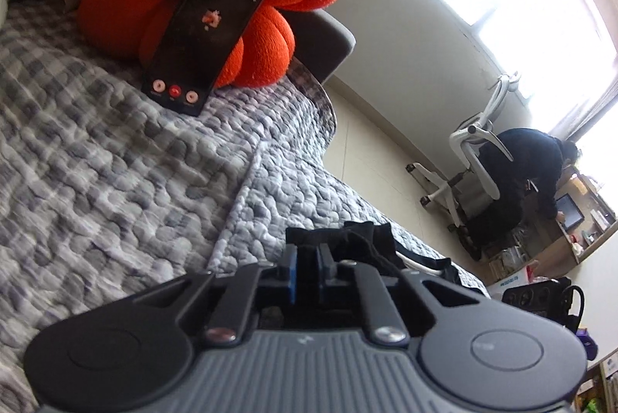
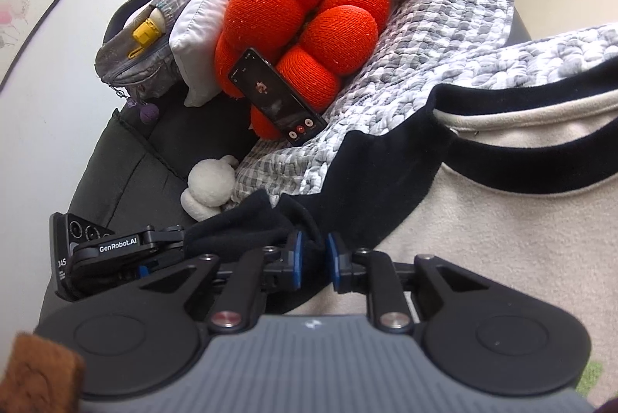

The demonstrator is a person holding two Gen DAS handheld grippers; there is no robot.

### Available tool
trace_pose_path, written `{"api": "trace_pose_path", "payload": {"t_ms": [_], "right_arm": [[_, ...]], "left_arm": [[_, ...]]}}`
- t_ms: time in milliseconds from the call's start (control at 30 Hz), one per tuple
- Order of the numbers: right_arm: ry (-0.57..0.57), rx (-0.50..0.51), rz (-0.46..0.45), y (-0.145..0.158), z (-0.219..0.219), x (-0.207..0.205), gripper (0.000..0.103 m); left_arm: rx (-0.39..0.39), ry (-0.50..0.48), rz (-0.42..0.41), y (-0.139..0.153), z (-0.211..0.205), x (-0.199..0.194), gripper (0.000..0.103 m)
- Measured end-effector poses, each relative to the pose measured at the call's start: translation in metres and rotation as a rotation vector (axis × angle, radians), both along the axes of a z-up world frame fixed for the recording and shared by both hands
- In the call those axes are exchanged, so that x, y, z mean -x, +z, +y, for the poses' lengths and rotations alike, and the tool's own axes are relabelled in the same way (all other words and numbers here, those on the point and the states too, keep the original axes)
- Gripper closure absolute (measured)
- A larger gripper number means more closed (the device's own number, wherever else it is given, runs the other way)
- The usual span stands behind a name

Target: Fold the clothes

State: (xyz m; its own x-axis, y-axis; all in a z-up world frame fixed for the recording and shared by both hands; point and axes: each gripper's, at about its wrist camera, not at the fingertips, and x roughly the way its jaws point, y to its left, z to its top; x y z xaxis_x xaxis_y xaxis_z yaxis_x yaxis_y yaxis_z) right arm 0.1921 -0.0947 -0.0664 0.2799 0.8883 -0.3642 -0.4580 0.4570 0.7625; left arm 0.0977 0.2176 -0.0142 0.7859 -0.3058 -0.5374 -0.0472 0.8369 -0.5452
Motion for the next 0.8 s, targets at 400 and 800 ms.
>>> {"api": "trace_pose_path", "payload": {"t_ms": [400, 800], "right_arm": [[-0.038, -0.006, 0.004, -0.001, -0.003, -0.001, 0.045], [-0.050, -0.002, 0.011, -0.002, -0.003, -0.002, 0.045]], "left_arm": [[-0.245, 0.258, -0.113, 0.034, 0.063, 0.035, 0.094], [-0.474, 0.439, -0.090, 0.043, 0.108, 0.075, 0.094]]}}
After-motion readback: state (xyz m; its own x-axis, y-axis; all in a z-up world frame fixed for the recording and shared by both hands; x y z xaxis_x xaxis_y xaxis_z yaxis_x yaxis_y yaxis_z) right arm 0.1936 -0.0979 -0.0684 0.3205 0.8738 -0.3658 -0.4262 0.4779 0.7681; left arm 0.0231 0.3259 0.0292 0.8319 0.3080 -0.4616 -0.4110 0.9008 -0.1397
